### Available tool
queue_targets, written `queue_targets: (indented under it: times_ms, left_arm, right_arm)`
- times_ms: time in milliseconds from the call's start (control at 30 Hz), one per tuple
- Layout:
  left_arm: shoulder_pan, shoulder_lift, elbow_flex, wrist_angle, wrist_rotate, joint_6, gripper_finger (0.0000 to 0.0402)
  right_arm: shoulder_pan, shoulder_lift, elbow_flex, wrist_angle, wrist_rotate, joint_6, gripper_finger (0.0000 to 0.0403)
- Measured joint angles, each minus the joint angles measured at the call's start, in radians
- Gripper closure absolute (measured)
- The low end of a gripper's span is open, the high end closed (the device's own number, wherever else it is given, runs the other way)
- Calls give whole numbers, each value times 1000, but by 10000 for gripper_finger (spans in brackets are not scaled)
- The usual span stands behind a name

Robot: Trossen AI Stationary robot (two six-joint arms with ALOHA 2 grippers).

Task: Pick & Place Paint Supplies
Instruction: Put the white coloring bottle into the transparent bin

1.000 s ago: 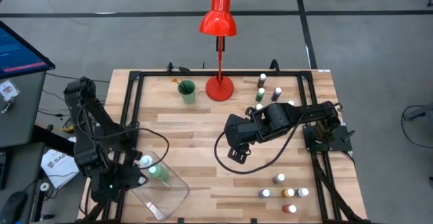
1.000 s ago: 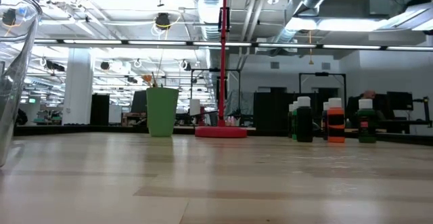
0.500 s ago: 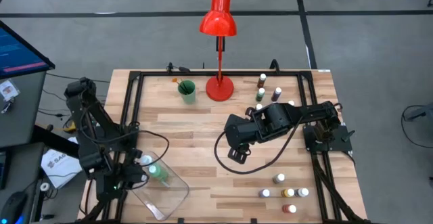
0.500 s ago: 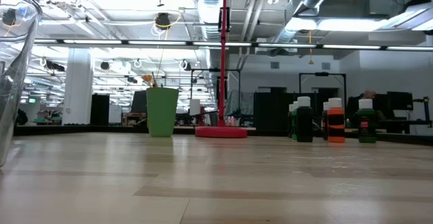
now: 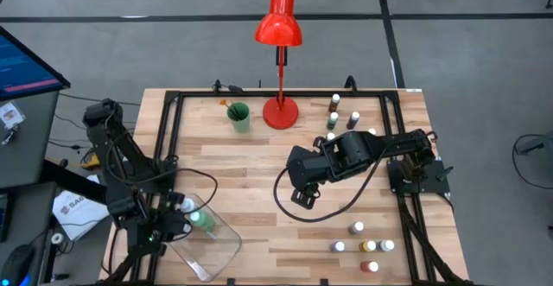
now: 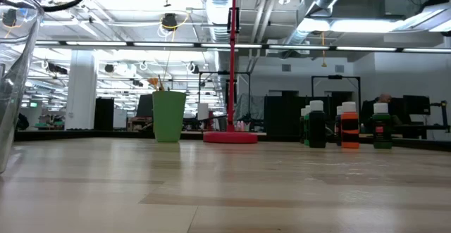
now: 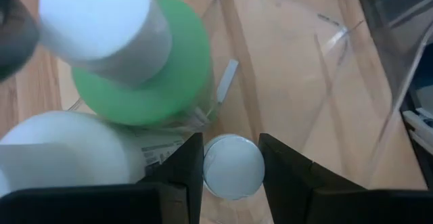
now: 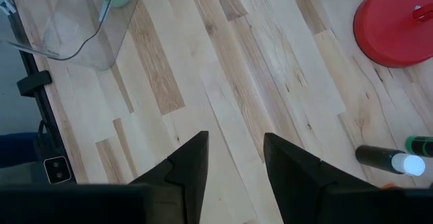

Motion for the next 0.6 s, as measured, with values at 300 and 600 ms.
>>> queue_targets:
  times_ms: [300, 600]
  left_arm:
    - [1, 0, -3, 28, -28, 2, 295]
    - [2, 0, -3, 38, -46, 1, 295]
  right_arm:
    - [0, 0, 0, -2, 0, 0, 266]
    - [0, 0, 0, -2, 0, 0, 265]
